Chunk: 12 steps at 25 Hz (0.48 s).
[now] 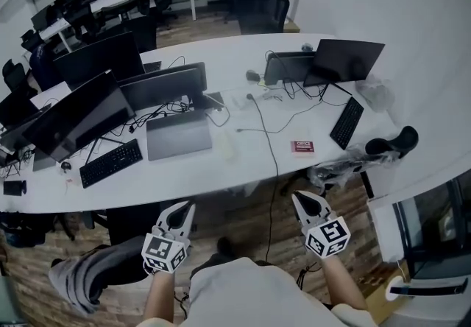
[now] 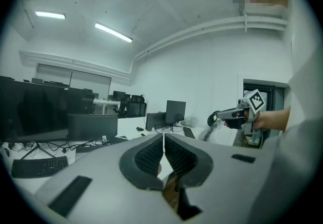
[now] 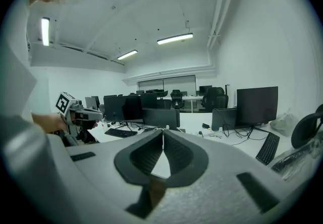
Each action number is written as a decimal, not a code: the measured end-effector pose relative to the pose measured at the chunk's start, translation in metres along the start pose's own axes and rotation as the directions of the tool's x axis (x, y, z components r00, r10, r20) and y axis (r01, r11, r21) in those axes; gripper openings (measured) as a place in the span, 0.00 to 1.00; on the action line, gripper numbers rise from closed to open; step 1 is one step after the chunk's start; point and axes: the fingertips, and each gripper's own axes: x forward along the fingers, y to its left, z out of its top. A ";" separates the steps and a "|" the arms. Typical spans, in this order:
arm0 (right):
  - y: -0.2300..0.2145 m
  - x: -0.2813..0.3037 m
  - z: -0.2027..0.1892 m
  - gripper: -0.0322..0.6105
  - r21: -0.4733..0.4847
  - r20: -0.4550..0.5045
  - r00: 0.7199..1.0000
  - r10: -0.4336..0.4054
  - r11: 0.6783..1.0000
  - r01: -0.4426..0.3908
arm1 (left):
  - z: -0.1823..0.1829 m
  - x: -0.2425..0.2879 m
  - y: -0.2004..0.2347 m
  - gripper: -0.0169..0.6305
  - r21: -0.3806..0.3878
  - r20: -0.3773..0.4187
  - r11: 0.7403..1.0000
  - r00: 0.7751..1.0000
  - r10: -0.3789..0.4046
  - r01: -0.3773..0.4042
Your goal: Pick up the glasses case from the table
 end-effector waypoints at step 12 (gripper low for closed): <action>0.004 0.054 0.009 0.05 0.009 -0.015 0.999 -0.030 1.000 0.030 | 0.002 0.021 0.060 0.04 -0.020 0.002 1.000 1.000 -0.020 0.020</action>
